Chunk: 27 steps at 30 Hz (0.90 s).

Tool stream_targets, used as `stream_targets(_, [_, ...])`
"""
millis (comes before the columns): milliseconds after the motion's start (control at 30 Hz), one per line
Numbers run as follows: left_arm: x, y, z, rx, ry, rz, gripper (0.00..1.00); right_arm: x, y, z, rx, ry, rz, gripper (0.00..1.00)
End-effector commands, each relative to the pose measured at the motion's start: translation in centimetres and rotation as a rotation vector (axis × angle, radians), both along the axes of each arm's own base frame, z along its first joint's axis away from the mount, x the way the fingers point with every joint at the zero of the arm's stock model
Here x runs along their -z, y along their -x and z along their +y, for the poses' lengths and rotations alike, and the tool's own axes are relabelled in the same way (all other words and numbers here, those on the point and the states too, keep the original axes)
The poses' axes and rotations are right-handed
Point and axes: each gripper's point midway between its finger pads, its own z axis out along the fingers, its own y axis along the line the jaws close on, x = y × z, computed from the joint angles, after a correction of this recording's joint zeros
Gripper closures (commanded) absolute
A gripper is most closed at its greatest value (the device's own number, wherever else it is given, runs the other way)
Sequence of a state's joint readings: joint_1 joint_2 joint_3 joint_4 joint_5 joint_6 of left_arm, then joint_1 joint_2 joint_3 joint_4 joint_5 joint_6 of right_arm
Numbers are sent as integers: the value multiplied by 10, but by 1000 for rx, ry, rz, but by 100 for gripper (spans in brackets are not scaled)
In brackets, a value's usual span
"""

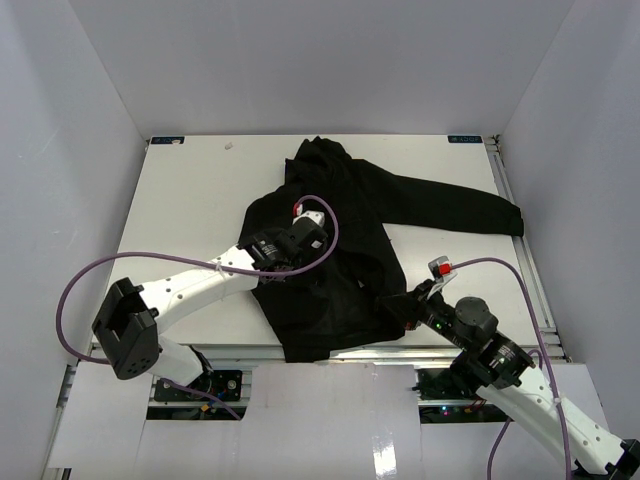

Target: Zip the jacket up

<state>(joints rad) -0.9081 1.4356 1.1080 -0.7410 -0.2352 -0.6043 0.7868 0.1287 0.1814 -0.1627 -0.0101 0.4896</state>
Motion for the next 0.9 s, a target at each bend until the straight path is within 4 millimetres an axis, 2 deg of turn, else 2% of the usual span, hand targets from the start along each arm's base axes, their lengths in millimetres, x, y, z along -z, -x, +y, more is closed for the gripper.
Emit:
stream_targets(0, [-9,9,-29,117,125,9,100,-14,-2,2,-4,-29,-44,92])
stream_targets(67, [-5,16,-40,163,171,25,99,-14,-2,3,-3,-34,-41,92])
stream_targets(133, [-4,17,-44,195,198,15,88,-14,-2,3,-1,-34,-40,92])
stream_targets(233, [-9,19,-43,216,223,-15,49,-13,-3,4,-3,-27,-34,92])
stream_targets(300, [-16,21,-39,216,240,-37,43,-12,-3,4,-3,-24,-31,92])
stream_targets(400, [-19,28,-28,188,262,-43,42,-14,-3,5,-7,-28,-32,92])
stream_targets(467, [-9,37,-19,161,257,-10,42,-14,-2,4,-8,-24,-33,92])
stream_targets(567, [2,46,3,94,185,36,41,-15,-1,2,-4,-24,-34,92])
stream_targets(700, [4,48,32,16,106,20,39,-20,0,0,-2,-30,-42,92])
stream_targets(867, [27,70,33,44,99,134,38,-26,1,0,-3,-42,-51,92])
